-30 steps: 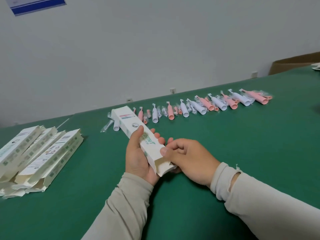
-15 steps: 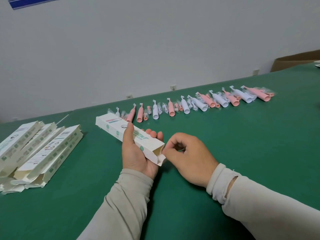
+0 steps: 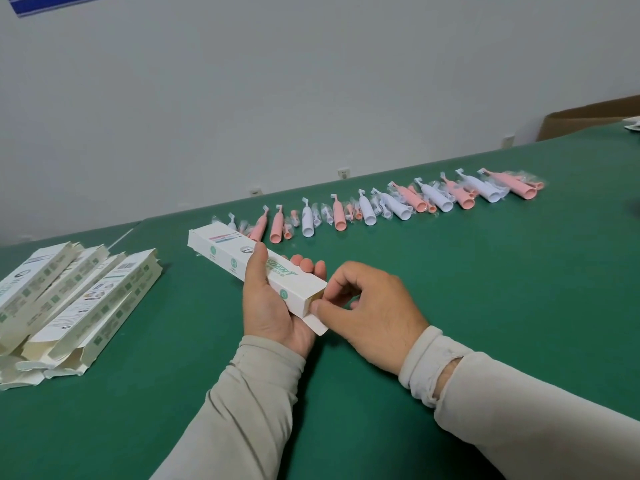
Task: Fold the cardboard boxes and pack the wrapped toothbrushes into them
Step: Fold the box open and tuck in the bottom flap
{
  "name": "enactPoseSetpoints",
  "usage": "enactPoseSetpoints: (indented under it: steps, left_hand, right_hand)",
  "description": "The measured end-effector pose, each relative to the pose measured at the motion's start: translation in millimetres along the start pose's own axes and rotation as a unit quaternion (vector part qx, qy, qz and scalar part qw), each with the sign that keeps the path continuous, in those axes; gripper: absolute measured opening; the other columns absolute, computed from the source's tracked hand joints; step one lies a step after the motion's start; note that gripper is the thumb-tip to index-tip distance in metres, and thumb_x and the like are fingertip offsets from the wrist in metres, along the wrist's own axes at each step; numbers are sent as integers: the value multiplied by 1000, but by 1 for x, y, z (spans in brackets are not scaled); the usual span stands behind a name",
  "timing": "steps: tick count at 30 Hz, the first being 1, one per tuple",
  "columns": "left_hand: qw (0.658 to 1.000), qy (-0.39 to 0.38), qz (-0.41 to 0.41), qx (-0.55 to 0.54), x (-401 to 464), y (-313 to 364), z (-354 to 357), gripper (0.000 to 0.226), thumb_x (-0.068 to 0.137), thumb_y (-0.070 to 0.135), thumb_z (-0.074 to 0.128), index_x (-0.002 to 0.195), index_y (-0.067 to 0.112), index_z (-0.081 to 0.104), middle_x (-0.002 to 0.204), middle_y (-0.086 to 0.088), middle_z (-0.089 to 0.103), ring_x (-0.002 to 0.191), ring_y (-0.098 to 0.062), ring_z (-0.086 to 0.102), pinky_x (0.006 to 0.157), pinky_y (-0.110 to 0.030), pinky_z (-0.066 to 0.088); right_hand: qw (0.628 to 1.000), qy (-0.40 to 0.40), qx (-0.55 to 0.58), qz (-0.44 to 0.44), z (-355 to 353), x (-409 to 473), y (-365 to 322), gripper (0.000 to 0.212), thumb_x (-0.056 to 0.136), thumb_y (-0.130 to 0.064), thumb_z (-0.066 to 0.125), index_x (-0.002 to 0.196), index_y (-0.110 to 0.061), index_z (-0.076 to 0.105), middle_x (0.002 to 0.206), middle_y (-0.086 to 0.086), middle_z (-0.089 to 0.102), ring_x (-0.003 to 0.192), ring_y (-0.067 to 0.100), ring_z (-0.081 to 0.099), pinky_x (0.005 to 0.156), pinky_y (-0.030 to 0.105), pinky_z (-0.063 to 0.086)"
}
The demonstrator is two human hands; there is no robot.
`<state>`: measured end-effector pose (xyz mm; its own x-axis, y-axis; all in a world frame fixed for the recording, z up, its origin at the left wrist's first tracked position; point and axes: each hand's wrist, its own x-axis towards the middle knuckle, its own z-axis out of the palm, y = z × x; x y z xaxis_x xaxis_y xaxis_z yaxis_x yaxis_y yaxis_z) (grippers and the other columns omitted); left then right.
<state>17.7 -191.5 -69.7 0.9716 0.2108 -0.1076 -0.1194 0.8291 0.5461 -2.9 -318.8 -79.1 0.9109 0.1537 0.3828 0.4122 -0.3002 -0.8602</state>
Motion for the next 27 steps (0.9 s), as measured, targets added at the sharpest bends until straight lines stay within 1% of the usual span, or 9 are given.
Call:
enactPoseSetpoints:
  steps: [3,8,11,14,16,19,21,25,27]
  left_hand:
    - [1000,5,-6,-2,0,0,1,41,89,49,64,97,10,53,75,-5,53,97,-27,46,92,-40,51]
    - [1000,17,-14,-6,1,2,-1,42,89,49,64,99,11,52,76,-6,54,99,-28,47,100,-42,49]
    - [999,46,-14,-19,2,8,-2,46,89,52,63,104,10,53,74,-8,57,97,-30,54,95,-43,53]
    - [997,70,-9,-24,4,14,-3,50,89,58,63,110,14,54,80,-9,57,98,-30,58,93,-45,54]
    - [997,77,-9,-22,5,14,-3,52,89,59,62,113,14,53,86,-10,56,102,-29,57,97,-48,52]
    - [998,67,-17,-9,5,11,-1,53,90,59,61,119,17,51,85,-10,54,101,-29,55,99,-50,50]
    - [998,60,-22,-7,4,10,-1,54,90,59,60,121,17,50,81,-10,54,96,-29,56,99,-51,49]
    - [998,51,-33,-5,2,9,0,51,91,59,59,119,16,49,79,-9,52,96,-29,52,100,-50,49]
    - [998,53,-33,-2,2,9,1,48,91,58,59,116,17,50,82,-8,50,98,-29,50,90,-45,53]
  right_hand:
    - [1000,6,-5,-7,0,0,-1,16,73,-22,80,70,-22,64,69,-27,65,54,-7,55,55,6,39]
    - [1000,-24,-1,-19,-1,1,2,12,77,-24,77,74,-23,66,69,-32,61,54,-7,54,54,6,37]
    - [994,-100,-14,-42,-7,3,3,8,83,-32,70,88,-30,64,85,-25,63,73,-4,58,66,12,43]
    - [981,-159,-70,-81,-12,4,4,24,78,-35,63,101,-33,57,101,-20,61,98,2,57,84,21,48]
    - [978,-148,-98,-111,-13,4,3,26,78,-31,64,102,-34,55,100,-23,59,98,0,56,86,21,47]
    - [985,-94,-77,-121,-13,5,2,25,83,-23,68,99,-36,54,94,-32,55,91,-4,56,79,10,41]
    - [989,-65,-59,-121,-13,7,3,27,84,-20,71,97,-38,55,95,-28,56,88,1,58,76,10,42]
    - [987,-44,-48,-144,-14,7,2,18,84,-16,73,91,-30,66,94,-21,57,85,6,61,79,21,49]
    - [986,-54,-43,-149,-14,6,3,13,86,-15,73,91,-28,71,96,-17,59,87,7,61,81,26,51]
